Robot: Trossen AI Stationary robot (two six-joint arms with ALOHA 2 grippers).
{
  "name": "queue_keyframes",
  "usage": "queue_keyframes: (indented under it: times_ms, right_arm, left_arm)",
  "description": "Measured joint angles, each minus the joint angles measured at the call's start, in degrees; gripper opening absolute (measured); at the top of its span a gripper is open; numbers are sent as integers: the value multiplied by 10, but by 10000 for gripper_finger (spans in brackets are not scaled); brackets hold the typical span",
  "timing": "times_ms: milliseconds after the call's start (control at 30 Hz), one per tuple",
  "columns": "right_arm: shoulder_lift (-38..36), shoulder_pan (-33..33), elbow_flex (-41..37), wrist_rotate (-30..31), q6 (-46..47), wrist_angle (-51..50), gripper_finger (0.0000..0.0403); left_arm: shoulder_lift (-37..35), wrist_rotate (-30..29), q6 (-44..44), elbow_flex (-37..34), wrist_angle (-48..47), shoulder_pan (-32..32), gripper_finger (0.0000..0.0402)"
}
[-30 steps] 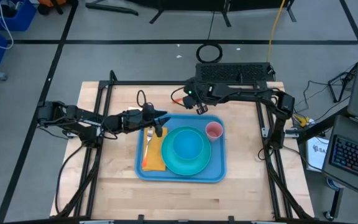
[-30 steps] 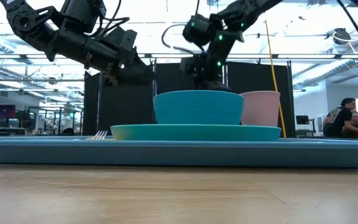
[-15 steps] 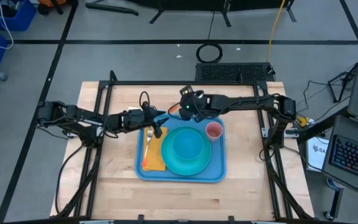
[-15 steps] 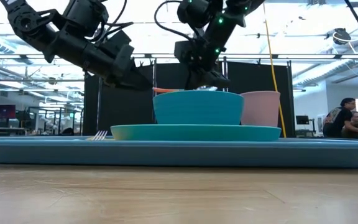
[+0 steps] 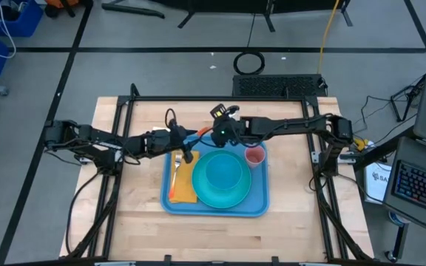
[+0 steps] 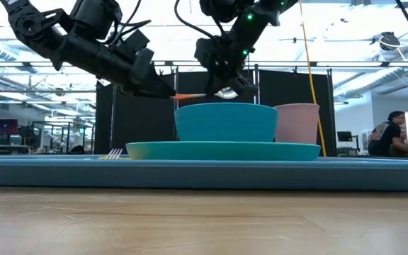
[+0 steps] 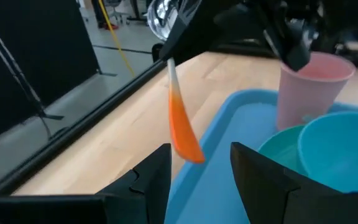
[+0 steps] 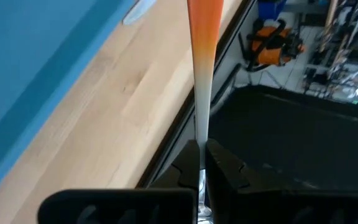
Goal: Set up tray
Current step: Put the orange spoon on the yellow napkin
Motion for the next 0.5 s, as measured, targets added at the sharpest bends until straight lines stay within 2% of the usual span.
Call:
queue_keyframes:
  times_ms: [367, 500]
  right_arm:
    - [0, 8, 0, -3, -14, 21, 0]
    - [0, 8, -10, -4, -22, 40, 0]
  left_arm:
    - [0, 3, -48, 0, 6, 2, 170]
    - [0, 3, -51, 0, 6, 1, 146]
